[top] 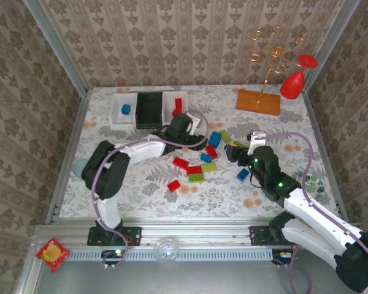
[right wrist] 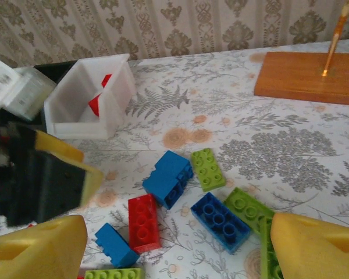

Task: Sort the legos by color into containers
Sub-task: Pick up the lego from the center of the table.

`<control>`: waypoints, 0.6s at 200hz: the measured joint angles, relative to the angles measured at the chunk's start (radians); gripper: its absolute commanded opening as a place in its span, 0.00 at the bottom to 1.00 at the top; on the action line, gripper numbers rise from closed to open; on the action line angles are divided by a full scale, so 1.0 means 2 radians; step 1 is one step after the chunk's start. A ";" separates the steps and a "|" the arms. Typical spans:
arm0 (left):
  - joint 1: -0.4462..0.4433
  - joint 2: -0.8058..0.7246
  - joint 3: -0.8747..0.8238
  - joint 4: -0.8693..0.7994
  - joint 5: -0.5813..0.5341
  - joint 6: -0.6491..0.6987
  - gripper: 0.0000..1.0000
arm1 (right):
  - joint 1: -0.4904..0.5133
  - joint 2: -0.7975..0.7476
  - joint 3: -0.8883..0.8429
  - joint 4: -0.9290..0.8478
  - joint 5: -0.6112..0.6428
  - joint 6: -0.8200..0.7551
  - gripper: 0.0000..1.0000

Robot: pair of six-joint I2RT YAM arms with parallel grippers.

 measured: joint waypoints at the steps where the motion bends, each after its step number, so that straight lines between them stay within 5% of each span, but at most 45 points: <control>1: -0.001 0.002 0.001 0.000 0.000 0.000 0.75 | 0.000 -0.001 -0.001 -0.001 0.001 0.000 0.84; 62: -0.033 0.107 0.118 -0.043 0.011 0.003 0.75 | -0.003 -0.009 -0.006 -0.006 0.014 0.001 0.85; 120: -0.050 0.180 0.210 -0.109 -0.044 0.027 0.70 | -0.005 0.000 -0.006 -0.006 0.014 0.001 0.85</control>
